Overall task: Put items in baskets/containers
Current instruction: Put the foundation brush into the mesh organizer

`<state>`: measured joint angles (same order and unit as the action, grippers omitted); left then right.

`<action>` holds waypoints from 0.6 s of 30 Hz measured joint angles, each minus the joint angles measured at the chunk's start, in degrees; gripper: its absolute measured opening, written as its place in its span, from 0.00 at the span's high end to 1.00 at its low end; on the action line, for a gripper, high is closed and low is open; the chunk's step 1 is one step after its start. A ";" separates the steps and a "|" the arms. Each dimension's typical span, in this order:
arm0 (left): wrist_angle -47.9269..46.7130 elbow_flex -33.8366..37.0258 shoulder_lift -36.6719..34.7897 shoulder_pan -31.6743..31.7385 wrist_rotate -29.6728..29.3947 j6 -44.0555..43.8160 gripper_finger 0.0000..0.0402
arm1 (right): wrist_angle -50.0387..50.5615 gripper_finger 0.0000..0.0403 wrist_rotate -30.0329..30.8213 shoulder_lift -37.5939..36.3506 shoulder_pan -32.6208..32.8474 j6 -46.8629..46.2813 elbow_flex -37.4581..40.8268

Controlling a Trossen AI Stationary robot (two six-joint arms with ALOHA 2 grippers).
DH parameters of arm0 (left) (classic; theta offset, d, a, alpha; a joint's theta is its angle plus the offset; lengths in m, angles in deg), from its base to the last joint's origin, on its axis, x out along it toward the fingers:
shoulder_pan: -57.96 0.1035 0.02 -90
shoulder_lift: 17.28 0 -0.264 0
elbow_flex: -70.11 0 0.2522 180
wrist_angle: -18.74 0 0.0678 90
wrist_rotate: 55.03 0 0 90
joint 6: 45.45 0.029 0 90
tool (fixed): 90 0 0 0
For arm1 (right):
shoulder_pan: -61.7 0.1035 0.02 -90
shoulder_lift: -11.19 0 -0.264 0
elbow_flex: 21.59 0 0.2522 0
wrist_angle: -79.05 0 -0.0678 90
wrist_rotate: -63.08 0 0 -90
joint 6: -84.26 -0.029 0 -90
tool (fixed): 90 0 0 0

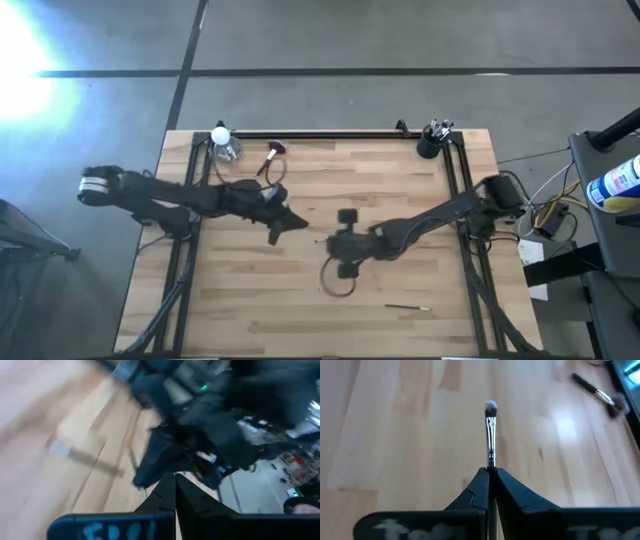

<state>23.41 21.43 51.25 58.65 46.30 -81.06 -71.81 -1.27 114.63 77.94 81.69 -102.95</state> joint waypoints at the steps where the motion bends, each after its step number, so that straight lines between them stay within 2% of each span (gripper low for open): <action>1: 3.87 1.26 -0.34 -0.03 0.05 1.88 1.00 | -2.54 0.97 0.01 -2.48 -0.32 -1.29 3.23; 5: 22.96 7.54 0.44 0.63 2.09 4.51 1.00 | -13.27 0.97 0.73 -13.33 -2.50 -5.10 15.30; 7: 28.58 10.31 1.25 1.66 3.02 5.42 1.00 | -17.69 0.97 1.41 -18.41 -4.34 -5.28 20.44; 12: 35.67 14.72 2.82 4.19 3.10 9.25 1.00 | -30.55 0.97 1.47 -29.09 -13.17 -2.55 31.26; 18: 40.56 17.70 2.73 8.26 3.15 9.78 1.00 | -42.11 0.97 -0.43 -33.88 -28.85 3.52 38.00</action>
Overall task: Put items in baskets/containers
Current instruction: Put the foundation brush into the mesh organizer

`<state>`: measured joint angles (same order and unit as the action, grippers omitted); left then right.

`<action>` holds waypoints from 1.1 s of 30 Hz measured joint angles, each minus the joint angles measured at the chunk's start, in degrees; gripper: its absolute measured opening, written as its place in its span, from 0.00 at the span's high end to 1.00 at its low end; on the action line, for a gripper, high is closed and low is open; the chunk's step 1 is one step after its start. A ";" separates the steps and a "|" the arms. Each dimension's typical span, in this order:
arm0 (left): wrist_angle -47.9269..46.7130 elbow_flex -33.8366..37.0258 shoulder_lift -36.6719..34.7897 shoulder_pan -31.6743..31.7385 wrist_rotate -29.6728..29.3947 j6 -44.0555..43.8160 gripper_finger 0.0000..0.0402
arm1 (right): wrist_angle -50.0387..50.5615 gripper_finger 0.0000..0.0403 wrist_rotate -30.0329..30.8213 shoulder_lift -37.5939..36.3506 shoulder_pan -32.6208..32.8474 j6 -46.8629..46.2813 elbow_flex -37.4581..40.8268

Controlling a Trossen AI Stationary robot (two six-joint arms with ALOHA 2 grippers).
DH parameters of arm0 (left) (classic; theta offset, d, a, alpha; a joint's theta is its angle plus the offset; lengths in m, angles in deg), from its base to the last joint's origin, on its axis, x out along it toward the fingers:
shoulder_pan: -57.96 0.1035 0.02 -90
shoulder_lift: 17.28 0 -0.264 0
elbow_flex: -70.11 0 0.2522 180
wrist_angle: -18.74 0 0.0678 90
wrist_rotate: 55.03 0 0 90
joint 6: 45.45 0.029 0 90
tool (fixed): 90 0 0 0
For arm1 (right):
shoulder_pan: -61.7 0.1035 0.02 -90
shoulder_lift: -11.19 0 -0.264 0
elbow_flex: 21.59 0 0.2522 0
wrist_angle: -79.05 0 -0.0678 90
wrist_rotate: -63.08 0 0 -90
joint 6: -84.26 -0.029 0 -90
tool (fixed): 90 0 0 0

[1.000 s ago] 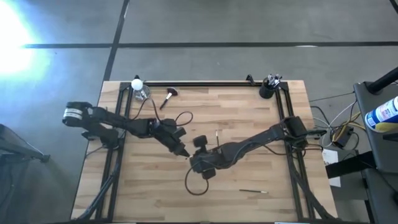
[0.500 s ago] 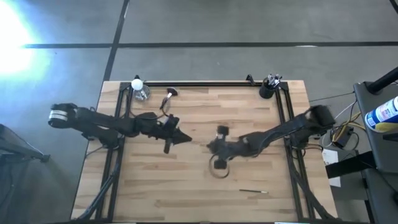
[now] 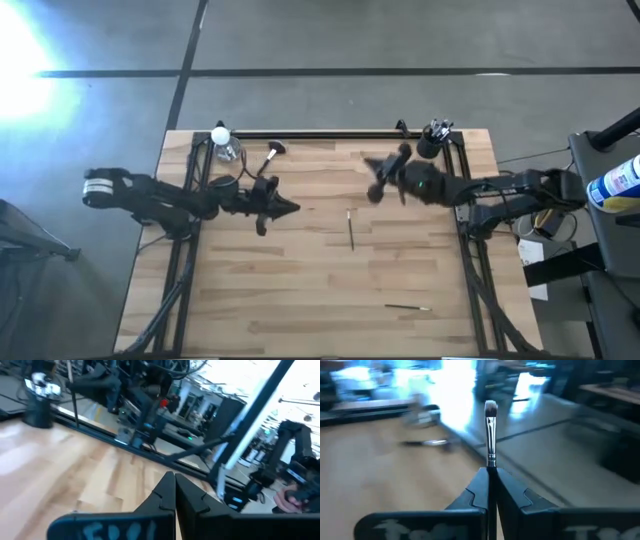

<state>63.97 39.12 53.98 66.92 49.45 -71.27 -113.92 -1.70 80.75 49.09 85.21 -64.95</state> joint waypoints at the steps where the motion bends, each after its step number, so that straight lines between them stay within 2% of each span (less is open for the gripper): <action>1: 0.33 0.30 -0.04 0.71 0.05 0.02 1.00 | -0.93 0.97 -0.03 -0.64 -2.70 0.82 0.57; 6: 2.26 2.35 -0.09 4.26 1.07 0.01 1.00 | -6.08 0.97 1.04 -2.52 -16.44 1.82 2.59; 10: 2.79 3.26 -0.12 6.55 1.53 0.36 1.00 | -10.71 0.97 8.39 -1.92 -24.76 1.77 3.79; 14: 2.84 3.47 -0.12 8.60 2.77 0.48 1.00 | -15.07 0.97 14.01 0.22 -30.08 1.50 4.23; 22: 2.77 3.47 -0.12 9.72 3.69 0.96 1.00 | -20.15 0.97 21.52 8.49 -35.04 3.46 4.36; 33: 2.67 4.80 -0.12 9.72 3.46 1.37 1.00 | -20.07 0.97 24.33 14.66 -36.78 -0.57 5.16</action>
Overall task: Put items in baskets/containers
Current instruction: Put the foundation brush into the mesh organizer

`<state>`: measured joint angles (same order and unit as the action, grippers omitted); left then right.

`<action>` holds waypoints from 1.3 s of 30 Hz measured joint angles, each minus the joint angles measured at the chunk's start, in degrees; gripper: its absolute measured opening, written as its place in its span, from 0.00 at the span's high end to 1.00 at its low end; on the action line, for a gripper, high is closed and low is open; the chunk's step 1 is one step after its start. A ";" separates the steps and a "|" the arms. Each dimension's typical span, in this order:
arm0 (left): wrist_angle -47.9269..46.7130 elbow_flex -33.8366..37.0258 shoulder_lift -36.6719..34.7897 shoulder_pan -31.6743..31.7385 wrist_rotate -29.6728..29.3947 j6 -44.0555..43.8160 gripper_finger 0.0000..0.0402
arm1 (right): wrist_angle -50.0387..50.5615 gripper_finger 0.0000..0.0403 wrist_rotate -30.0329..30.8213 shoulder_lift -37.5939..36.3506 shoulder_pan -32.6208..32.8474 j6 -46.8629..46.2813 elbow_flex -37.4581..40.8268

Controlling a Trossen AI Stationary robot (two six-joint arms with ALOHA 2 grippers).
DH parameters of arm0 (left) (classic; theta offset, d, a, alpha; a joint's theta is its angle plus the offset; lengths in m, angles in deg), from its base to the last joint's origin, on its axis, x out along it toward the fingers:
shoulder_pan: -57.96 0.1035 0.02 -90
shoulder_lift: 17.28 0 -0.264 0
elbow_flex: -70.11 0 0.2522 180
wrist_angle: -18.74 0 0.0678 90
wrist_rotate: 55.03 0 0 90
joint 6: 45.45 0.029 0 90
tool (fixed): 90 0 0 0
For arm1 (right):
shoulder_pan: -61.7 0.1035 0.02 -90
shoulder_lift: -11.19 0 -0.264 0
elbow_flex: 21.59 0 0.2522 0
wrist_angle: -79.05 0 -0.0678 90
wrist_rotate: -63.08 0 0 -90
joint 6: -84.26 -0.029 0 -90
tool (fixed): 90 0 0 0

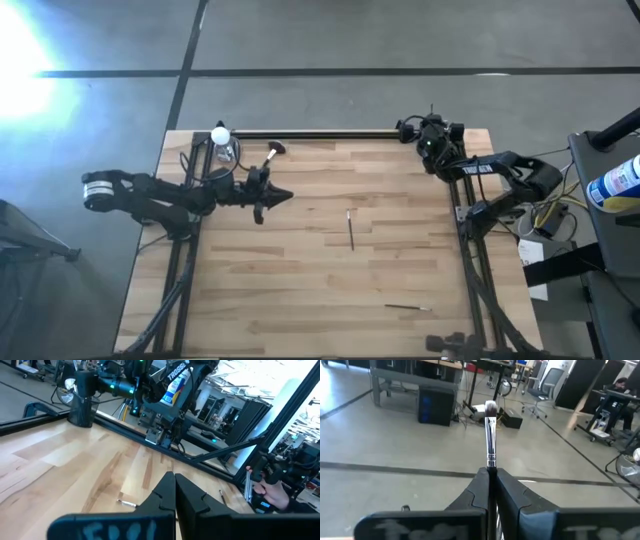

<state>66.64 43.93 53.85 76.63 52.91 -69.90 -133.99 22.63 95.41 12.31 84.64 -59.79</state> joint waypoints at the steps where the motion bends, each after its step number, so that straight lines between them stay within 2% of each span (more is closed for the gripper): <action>1: 0.01 0.21 0.00 0.00 -0.08 0.00 1.00 | 0.36 0.97 0.00 0.10 0.00 -0.21 0.01; 7: 0.06 1.19 0.00 0.00 -3.42 0.12 1.00 | 7.95 0.90 0.12 -1.22 0.00 -3.69 -1.29; 13: 0.05 1.53 0.00 0.00 -3.66 0.48 1.00 | 15.68 0.80 -0.09 -2.93 0.09 -8.01 -2.67; 18: 0.05 1.53 -0.02 0.00 -3.90 0.77 1.00 | 22.20 0.75 -0.92 -5.96 0.90 -10.37 -3.30; 23: -0.12 1.53 -0.02 0.00 -3.90 0.76 1.00 | 35.04 0.78 -5.57 -10.88 1.05 -13.84 -5.20; 27: -0.31 1.53 -0.02 -0.02 -3.90 0.76 1.00 | 48.62 0.88 -9.26 -15.90 2.66 -14.54 -7.71; 29: -0.66 1.53 -0.02 -0.03 -3.90 0.76 1.00 | 54.36 0.95 -9.58 -19.14 5.01 -13.49 -8.46; 33: -1.56 1.53 -0.02 -0.04 -3.90 0.76 1.00 | 66.98 0.98 -9.71 -26.31 13.20 -14.74 -9.63; 37: -2.32 1.48 -0.02 -1.53 -3.96 0.76 1.00 | 78.05 0.98 -10.24 -31.63 26.96 -22.57 -10.15; 39: -4.27 0.84 0.03 -3.47 -3.93 1.22 1.00 | 80.44 0.98 -11.69 -32.84 35.18 -27.14 -10.02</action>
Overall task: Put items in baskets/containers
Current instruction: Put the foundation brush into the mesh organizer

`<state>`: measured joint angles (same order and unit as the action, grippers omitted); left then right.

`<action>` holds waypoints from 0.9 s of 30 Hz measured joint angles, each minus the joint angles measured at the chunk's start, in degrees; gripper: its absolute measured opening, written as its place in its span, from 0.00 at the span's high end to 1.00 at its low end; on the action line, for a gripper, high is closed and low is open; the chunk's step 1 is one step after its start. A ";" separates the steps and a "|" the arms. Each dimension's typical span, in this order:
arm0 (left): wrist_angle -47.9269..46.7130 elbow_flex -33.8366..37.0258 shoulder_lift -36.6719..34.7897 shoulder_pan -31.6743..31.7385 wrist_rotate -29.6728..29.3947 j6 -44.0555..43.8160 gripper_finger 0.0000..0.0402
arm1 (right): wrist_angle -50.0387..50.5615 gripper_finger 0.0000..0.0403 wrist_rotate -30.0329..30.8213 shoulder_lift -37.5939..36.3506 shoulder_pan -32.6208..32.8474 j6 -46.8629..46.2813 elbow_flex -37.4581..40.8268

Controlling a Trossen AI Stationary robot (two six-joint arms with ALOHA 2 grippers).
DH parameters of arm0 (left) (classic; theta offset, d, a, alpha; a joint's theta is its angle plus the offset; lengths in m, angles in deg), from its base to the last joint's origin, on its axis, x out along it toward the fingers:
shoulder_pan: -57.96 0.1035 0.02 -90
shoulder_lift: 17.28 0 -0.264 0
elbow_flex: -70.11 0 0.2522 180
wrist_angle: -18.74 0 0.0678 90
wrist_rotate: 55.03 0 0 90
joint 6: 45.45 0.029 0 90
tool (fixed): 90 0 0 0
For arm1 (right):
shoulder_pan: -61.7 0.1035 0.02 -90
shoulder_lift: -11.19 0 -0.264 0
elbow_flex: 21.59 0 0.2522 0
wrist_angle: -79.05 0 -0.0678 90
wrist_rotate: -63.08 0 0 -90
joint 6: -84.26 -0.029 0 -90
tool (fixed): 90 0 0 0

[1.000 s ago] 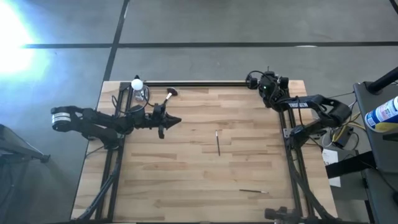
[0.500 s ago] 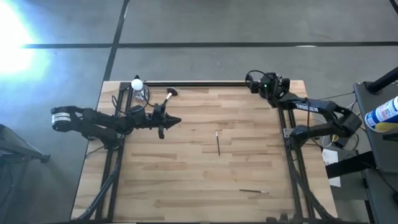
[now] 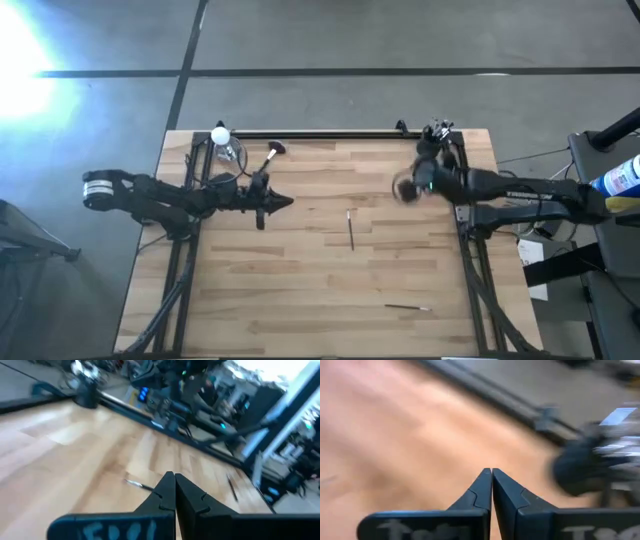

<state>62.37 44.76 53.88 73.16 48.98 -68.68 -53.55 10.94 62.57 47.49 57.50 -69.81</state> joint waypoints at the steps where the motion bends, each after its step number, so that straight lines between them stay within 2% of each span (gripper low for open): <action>1: -0.74 -0.58 0.31 -1.27 -0.20 0.56 1.00 | 0.66 0.98 -0.33 -0.18 4.43 -2.43 0.07; 7: -1.92 -5.44 6.39 -11.01 -9.40 5.36 1.00 | 0.84 0.98 -0.49 3.53 31.02 -16.09 0.21; 9: -1.89 -7.35 9.42 -13.75 -12.46 7.14 1.00 | 0.90 0.98 -0.18 6.24 38.24 -21.04 0.15; 12: -1.88 -10.37 14.00 -16.06 -13.74 8.40 1.00 | 1.15 0.98 -0.06 11.16 46.71 -27.88 -0.98; 18: -1.76 -16.15 21.96 -18.13 -13.97 7.04 1.00 | 8.23 0.98 -4.93 22.48 57.54 -38.54 -7.23; 24: -1.71 -20.29 26.08 -19.99 -13.96 6.39 1.00 | 9.80 0.97 -17.45 31.76 64.47 -43.45 -12.83; 27: -1.86 -21.45 26.78 -20.81 -13.96 6.37 1.00 | 9.93 0.94 -22.20 35.43 67.43 -45.78 -15.44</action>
<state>60.52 23.31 80.67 52.35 35.02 -62.32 -43.62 -11.26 97.99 114.92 11.72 -85.25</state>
